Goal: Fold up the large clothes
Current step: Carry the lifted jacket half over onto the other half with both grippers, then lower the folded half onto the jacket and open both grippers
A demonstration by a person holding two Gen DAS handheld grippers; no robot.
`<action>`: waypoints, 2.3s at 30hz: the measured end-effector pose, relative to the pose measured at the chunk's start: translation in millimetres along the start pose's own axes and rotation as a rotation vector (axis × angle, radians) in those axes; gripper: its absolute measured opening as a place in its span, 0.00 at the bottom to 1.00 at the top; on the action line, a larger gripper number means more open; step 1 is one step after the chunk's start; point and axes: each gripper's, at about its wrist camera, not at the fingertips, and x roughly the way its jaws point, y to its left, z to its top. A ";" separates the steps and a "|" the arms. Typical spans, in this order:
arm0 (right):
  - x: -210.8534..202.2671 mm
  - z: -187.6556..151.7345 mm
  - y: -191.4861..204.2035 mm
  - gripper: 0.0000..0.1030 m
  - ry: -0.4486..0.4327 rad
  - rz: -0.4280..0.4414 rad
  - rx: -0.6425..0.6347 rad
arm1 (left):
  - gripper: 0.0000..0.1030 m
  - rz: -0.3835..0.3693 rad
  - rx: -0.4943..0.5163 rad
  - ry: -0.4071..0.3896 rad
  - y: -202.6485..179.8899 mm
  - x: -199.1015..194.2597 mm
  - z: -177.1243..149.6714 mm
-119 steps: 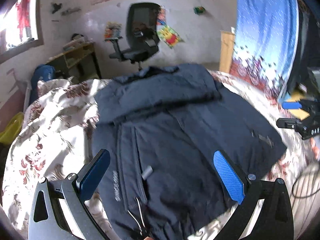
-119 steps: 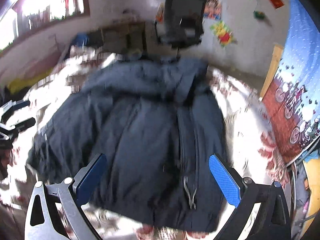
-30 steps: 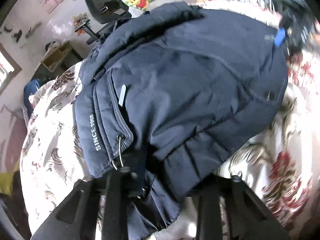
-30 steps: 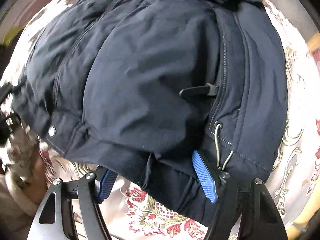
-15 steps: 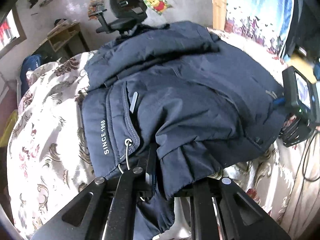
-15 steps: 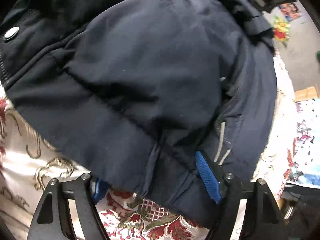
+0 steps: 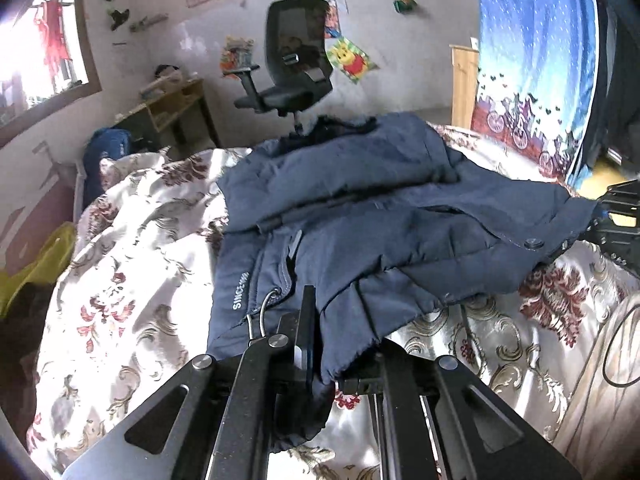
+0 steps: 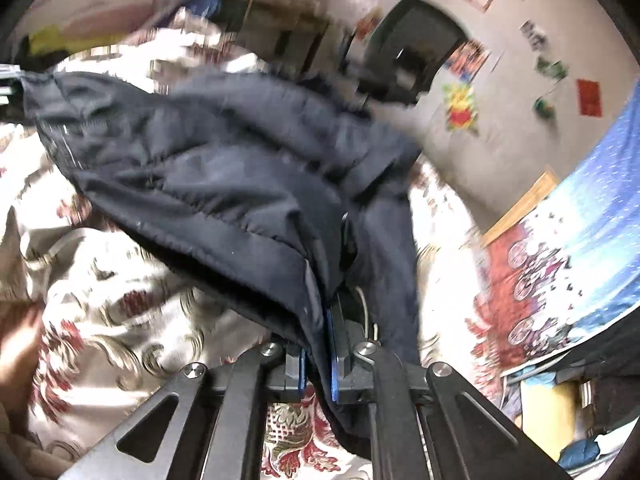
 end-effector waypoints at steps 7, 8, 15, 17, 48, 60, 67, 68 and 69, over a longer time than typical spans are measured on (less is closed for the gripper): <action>-67.6 20.1 11.7 0.06 -0.146 -0.007 0.047 | 0.05 0.011 0.002 -0.065 7.9 -53.0 12.1; -77.1 22.7 11.8 0.06 -0.163 -0.003 0.051 | 0.05 0.011 0.003 -0.073 9.3 -57.9 13.9; -94.5 53.8 16.0 0.06 -0.222 0.000 0.089 | 0.05 0.052 0.012 -0.107 16.6 -72.0 52.3; -87.4 70.9 10.7 0.06 -0.221 -0.004 0.105 | 0.05 0.059 -0.003 -0.105 21.6 -64.1 67.6; 154.4 241.5 -51.2 0.06 -0.146 0.104 0.310 | 0.05 0.067 -0.043 -0.007 132.0 175.4 187.6; 237.0 243.5 -42.7 0.07 -0.076 0.066 0.351 | 0.05 -0.020 -0.123 0.077 154.4 278.5 171.9; 248.7 241.4 -38.3 0.11 -0.075 0.066 0.350 | 0.09 -0.074 -0.137 0.056 160.3 279.4 167.4; 247.8 241.2 -38.7 0.12 -0.078 0.070 0.351 | 0.10 -0.081 -0.138 0.056 161.0 278.4 167.1; 246.5 240.8 -39.4 0.12 -0.080 0.074 0.353 | 0.11 -0.084 -0.142 0.056 160.9 277.4 167.8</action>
